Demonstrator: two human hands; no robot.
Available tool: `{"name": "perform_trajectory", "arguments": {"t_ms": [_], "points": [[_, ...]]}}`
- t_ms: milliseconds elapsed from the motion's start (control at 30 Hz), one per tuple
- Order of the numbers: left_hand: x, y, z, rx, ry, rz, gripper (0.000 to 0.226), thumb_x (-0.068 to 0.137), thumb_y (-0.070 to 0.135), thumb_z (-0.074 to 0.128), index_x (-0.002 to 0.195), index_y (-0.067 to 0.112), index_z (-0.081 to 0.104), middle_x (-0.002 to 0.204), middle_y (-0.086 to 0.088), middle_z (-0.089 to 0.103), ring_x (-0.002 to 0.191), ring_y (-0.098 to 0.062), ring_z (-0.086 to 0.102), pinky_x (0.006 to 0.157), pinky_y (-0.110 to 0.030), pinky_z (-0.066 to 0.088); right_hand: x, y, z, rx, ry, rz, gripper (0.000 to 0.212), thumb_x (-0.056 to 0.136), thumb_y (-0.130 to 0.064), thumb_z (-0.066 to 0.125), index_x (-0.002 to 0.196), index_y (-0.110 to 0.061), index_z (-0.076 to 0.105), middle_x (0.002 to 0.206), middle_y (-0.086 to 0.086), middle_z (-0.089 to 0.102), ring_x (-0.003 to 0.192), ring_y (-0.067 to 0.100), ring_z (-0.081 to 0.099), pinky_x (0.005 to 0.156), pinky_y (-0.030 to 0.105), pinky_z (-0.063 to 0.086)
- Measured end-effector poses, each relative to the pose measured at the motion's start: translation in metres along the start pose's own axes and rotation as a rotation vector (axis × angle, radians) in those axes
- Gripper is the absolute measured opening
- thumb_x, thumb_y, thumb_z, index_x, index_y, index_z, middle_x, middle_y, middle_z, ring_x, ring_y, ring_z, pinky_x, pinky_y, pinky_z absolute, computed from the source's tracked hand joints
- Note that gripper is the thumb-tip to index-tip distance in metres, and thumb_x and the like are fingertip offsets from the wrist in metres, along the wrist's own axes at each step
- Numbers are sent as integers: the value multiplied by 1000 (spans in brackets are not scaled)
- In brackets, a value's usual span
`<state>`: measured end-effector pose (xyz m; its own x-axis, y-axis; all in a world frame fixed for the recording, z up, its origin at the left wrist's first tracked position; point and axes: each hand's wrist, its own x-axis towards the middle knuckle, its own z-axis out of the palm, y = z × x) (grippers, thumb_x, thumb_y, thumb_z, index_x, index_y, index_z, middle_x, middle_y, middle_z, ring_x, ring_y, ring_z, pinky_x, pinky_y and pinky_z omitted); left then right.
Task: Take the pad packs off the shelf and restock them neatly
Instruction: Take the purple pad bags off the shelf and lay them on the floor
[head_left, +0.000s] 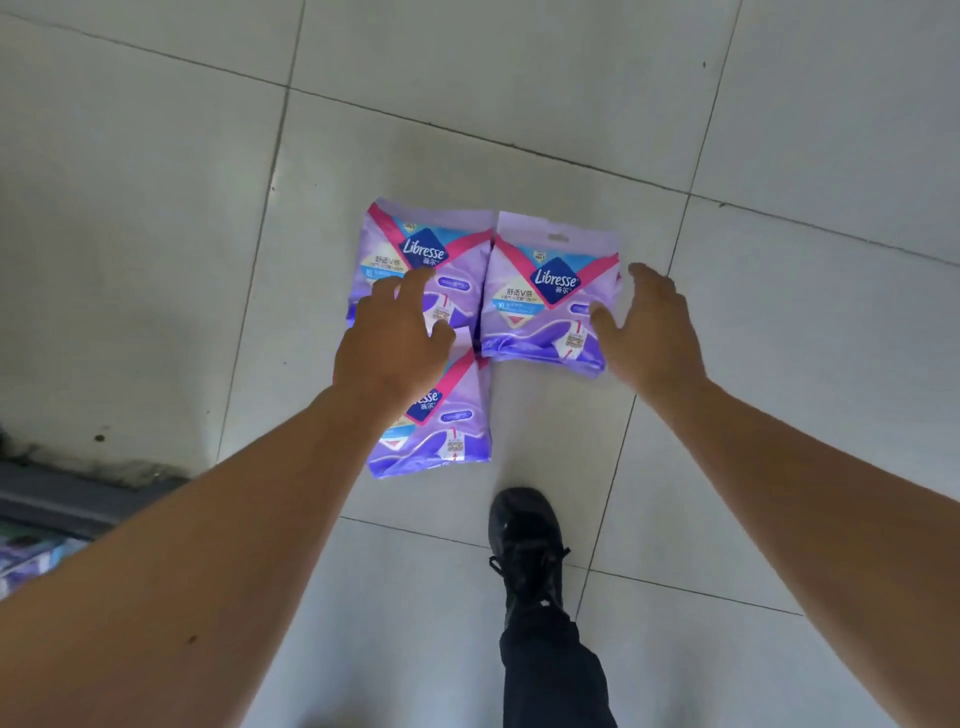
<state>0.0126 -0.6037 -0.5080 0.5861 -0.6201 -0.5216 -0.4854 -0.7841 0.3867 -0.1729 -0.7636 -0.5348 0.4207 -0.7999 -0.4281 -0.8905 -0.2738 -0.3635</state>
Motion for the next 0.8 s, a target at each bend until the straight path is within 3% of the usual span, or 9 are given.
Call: {"name": "perform_trajectory", "arguments": {"t_ms": [100, 233, 367, 567, 800], "points": [[-37, 1, -42, 72, 49, 9, 48, 95, 30, 50, 141, 24, 41, 137, -8, 48, 123, -30, 46, 94, -44, 45, -57, -38, -28, -227, -5, -315, 47, 94, -35, 54, 133, -8, 49, 132, 14, 54, 117, 34, 51, 87, 42, 47], [-111, -14, -109, 192, 149, 84, 42, 95, 30, 47, 136, 22, 46, 132, -7, 51, 115, -29, 51, 87, -41, 44, -139, -118, -60, -277, 39, -524, 47, 88, -40, 41, 121, -11, 59, 122, 11, 63, 104, 35, 60, 76, 41, 50], [-194, -37, -177, 149, 274, 83, 43, 94, 32, 48, 136, 24, 47, 134, -4, 51, 117, -27, 49, 89, -41, 40, -213, -209, -96, -293, 53, -623, 48, 89, -40, 39, 121, -11, 59, 121, 11, 63, 104, 33, 61, 81, 44, 50], [-305, -63, -274, -64, 484, -70, 44, 93, 35, 49, 136, 26, 48, 136, -1, 50, 123, -25, 44, 99, -42, 38, -298, -316, -154, -372, 75, -833, 48, 86, -39, 44, 123, -12, 60, 119, 9, 63, 103, 34, 61, 84, 47, 50], [-415, -86, -339, -137, 652, -260, 42, 91, 36, 50, 132, 27, 51, 133, 1, 50, 120, -24, 48, 96, -46, 44, -375, -405, -162, -407, 34, -1128, 49, 85, -41, 43, 124, -15, 58, 117, 7, 64, 96, 31, 62, 81, 44, 48]]}}
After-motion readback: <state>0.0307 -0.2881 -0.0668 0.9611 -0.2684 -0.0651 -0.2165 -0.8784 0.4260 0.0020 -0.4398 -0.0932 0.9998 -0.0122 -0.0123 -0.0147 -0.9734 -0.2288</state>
